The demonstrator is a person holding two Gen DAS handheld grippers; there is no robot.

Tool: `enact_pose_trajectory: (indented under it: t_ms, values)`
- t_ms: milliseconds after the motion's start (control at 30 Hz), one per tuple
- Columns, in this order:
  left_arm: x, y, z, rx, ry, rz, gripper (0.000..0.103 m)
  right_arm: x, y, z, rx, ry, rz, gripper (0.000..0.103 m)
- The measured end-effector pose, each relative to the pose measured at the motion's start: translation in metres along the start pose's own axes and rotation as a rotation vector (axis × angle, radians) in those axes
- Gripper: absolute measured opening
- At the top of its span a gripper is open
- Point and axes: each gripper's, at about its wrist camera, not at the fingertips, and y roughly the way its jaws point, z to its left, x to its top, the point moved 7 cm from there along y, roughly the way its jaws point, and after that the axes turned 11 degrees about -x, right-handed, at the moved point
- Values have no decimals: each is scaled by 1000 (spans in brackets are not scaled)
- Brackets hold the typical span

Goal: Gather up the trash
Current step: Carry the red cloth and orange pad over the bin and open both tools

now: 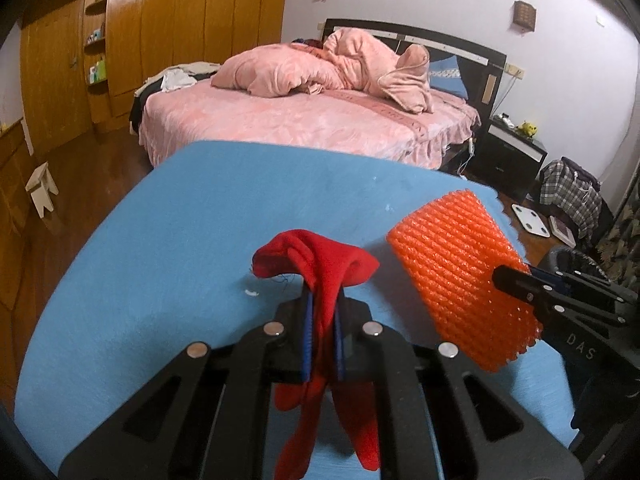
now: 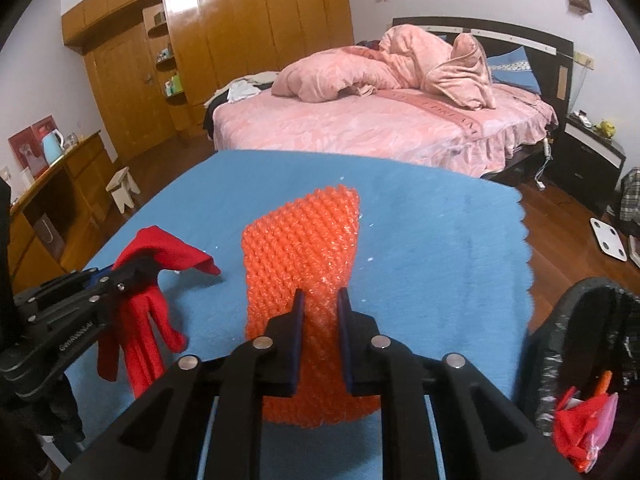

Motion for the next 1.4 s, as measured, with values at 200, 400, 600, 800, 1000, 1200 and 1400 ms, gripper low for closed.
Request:
enact_pose_trajectory:
  t_ms: [200,400,600,800,1000,1200,1400]
  values:
    - [13,-13,-26,-27,22,-33,8,11,-25,-22,-12,35,-41,16]
    - [29,-29,-63,-62,58,-83,8,22,-52,-47,-33,70,-91,16]
    - [39,-38,-99,-103,95,-112,8,29,-82,-75,-58,94,-148,16]
    - [45,-45,-140,-144,134,-131,8,27,-111,-107,-93,124,-189,16]
    - [46,-47,-183,-205,160,-145,8,21,-135,-143,-149,153,-220,16]
    - [42,-49,-234,-277,215,-151,8,10,-158,-183,-201,201,-242,16]
    - [36,-47,-267,-327,247,-147,8,4,-172,-217,-250,238,-256,16]
